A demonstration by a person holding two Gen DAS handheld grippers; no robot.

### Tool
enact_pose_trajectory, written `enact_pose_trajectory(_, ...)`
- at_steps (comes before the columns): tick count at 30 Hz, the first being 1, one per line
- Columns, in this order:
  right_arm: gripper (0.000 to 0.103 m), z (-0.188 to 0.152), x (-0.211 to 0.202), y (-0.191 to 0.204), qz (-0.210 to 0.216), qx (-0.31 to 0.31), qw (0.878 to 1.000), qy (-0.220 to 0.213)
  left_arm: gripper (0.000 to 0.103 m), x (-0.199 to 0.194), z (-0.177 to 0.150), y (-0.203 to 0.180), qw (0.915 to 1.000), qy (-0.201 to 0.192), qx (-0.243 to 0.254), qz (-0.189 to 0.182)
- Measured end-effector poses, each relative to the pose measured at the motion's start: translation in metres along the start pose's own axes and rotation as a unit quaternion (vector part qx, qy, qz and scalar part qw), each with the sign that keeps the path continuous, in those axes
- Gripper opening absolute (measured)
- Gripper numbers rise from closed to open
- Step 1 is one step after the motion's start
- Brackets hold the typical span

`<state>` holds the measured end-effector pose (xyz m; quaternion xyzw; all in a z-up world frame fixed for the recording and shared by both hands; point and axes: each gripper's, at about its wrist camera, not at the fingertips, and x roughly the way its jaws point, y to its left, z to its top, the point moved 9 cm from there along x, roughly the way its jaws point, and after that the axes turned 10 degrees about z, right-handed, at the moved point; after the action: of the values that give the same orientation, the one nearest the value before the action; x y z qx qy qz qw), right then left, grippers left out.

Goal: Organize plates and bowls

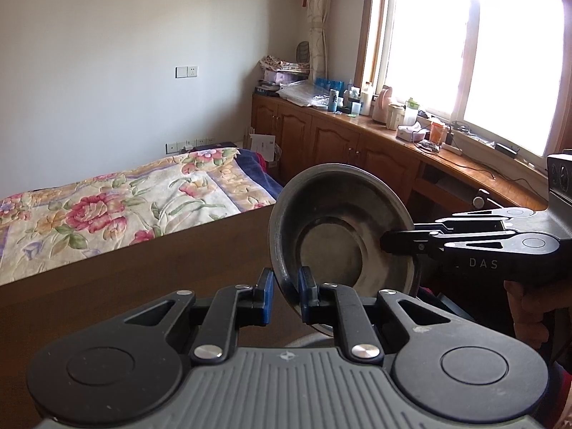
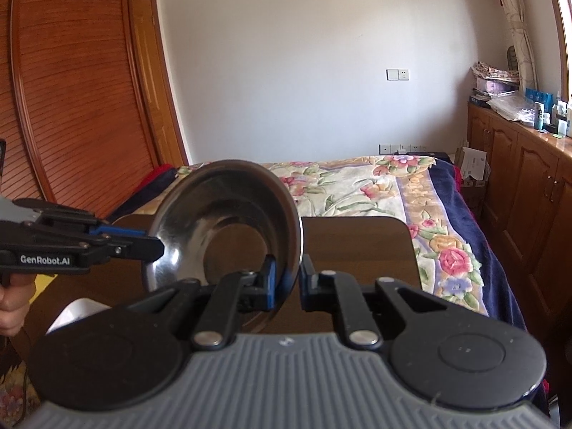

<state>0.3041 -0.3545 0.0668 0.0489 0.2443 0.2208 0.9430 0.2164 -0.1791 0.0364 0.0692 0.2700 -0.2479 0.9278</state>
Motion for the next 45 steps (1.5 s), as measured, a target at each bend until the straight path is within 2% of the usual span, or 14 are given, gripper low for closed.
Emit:
enact_pose_trajectory(20, 0.015, -0.046, -0.002, 0.032, 0.003, 0.003, 1.0, 0.028, 0.016, -0.015, -0.053, 0.004, 0.9995, 0.027, -0.014, 0.006)
enact_pose_trajectory(29, 0.015, -0.06, -0.006, 0.041, 0.018, 0.008, 1.0, 0.016, 0.016, -0.018, -0.079, 0.006, 0.9985, 0.033, -0.041, 0.016)
enact_pose_trajectory(38, 0.015, -0.073, -0.008, 0.046, 0.023, 0.008, 0.999, 0.026, 0.016, -0.021, -0.09, 0.005, 0.9979, 0.044, -0.048, 0.007)
enact_pose_trajectory(45, 0.015, -0.083, -0.002, 0.046, 0.019, 0.013, 0.999, 0.032, 0.016, -0.013, -0.099, 0.005, 0.9975, 0.057, -0.039, 0.017)
